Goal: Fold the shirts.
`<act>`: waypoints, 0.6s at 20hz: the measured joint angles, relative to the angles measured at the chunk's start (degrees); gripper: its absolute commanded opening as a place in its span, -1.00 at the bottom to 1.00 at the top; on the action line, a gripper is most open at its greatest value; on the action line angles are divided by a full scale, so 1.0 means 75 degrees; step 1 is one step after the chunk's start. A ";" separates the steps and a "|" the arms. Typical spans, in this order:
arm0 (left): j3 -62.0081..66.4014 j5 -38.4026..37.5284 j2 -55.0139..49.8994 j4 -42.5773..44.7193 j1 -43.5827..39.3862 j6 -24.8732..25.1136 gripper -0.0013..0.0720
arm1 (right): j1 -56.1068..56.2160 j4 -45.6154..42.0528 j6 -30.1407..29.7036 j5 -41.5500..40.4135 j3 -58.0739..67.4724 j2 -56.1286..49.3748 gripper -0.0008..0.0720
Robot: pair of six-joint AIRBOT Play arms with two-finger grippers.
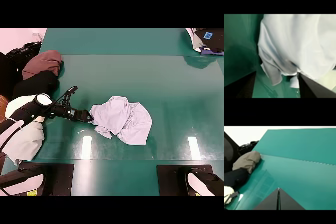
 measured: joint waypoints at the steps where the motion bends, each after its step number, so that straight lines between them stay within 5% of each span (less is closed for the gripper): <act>1: -0.0003 0.0017 0.0000 0.0026 -0.0029 -0.0012 0.17 | 0.0006 0.0000 0.0003 0.0000 0.0000 -0.0003 -0.94; 2: -0.0012 0.0055 -0.0006 0.0122 -0.0052 -0.0015 -0.39 | 0.0009 0.0000 0.0003 -0.0009 0.0000 -0.0003 -0.94; 5: -0.0015 0.0073 -0.0012 0.0178 -0.0093 -0.0012 -0.50 | 0.0015 0.0003 0.0006 -0.0023 0.0000 -0.0003 -0.94; 6: -0.0015 0.0073 -0.0012 0.0181 -0.0096 -0.0012 -0.93 | 0.0012 0.0003 0.0006 -0.0023 0.0000 -0.0003 -0.94; 12: 0.0370 -0.0280 0.0128 0.0417 -0.0093 -0.0087 -0.91 | 0.0015 -0.0455 0.0239 0.0198 -0.0026 0.0020 -0.94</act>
